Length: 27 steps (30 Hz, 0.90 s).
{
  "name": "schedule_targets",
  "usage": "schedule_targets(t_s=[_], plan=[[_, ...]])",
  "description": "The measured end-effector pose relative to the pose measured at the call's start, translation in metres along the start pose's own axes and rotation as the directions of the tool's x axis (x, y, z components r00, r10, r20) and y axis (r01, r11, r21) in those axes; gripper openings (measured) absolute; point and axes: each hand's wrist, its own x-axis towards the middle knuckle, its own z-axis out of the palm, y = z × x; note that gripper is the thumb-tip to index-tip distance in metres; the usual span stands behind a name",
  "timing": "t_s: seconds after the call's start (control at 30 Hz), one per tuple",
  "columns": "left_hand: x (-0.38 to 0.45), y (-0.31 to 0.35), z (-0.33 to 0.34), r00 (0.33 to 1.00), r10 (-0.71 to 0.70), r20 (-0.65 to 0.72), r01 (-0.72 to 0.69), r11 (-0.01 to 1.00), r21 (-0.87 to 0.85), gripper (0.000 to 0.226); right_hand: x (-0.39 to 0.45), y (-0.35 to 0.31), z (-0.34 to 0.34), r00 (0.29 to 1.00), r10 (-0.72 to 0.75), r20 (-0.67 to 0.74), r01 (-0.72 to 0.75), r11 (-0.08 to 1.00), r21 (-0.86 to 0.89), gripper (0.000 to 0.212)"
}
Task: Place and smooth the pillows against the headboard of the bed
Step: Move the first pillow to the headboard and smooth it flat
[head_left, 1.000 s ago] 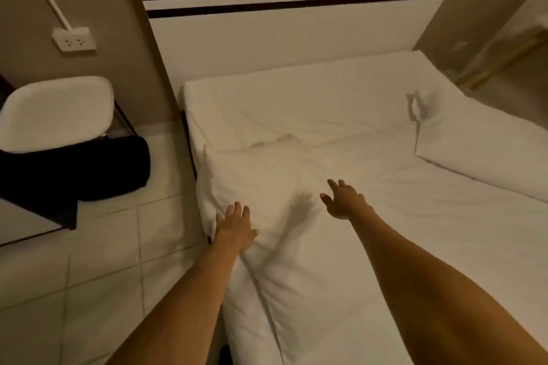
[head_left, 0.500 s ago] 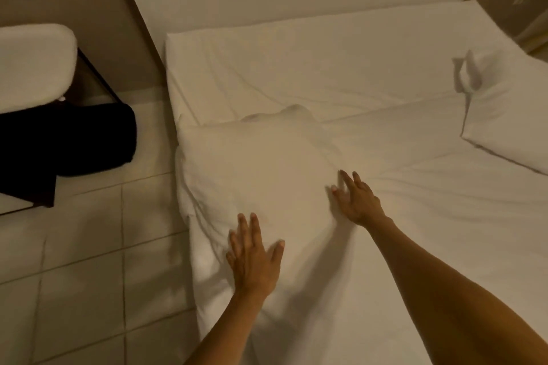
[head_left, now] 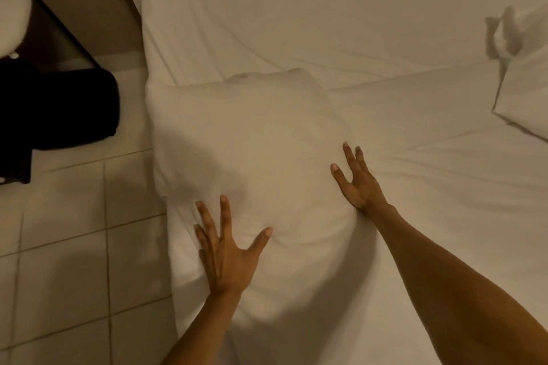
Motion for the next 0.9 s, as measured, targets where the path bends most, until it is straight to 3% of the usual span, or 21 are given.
schedule_targets(t_s=[0.23, 0.4, 0.6, 0.9], plan=[[-0.008, 0.015, -0.010, 0.995, 0.100, 0.006, -0.099, 0.985, -0.139, 0.112, -0.017, -0.018, 0.001, 0.989, -0.139, -0.040, 0.138, 0.990, -0.024, 0.063], [-0.021, 0.024, -0.004, 0.984, 0.163, 0.070, -0.163, 0.987, -0.008, 0.115, -0.031, -0.014, 0.001, 0.948, -0.319, 0.016, 0.319, 0.944, -0.089, 0.072], [-0.003, 0.003, 0.008, 0.975, 0.194, 0.109, -0.207, 0.970, 0.130, 0.113, -0.027, -0.015, 0.011, 0.957, -0.241, 0.160, 0.273, 0.936, -0.222, 0.101], [-0.008, 0.020, -0.002, 0.961, 0.276, 0.031, -0.277, 0.960, 0.033, 0.114, -0.038, -0.026, 0.003, 0.957, -0.272, 0.096, 0.284, 0.948, -0.146, 0.086]])
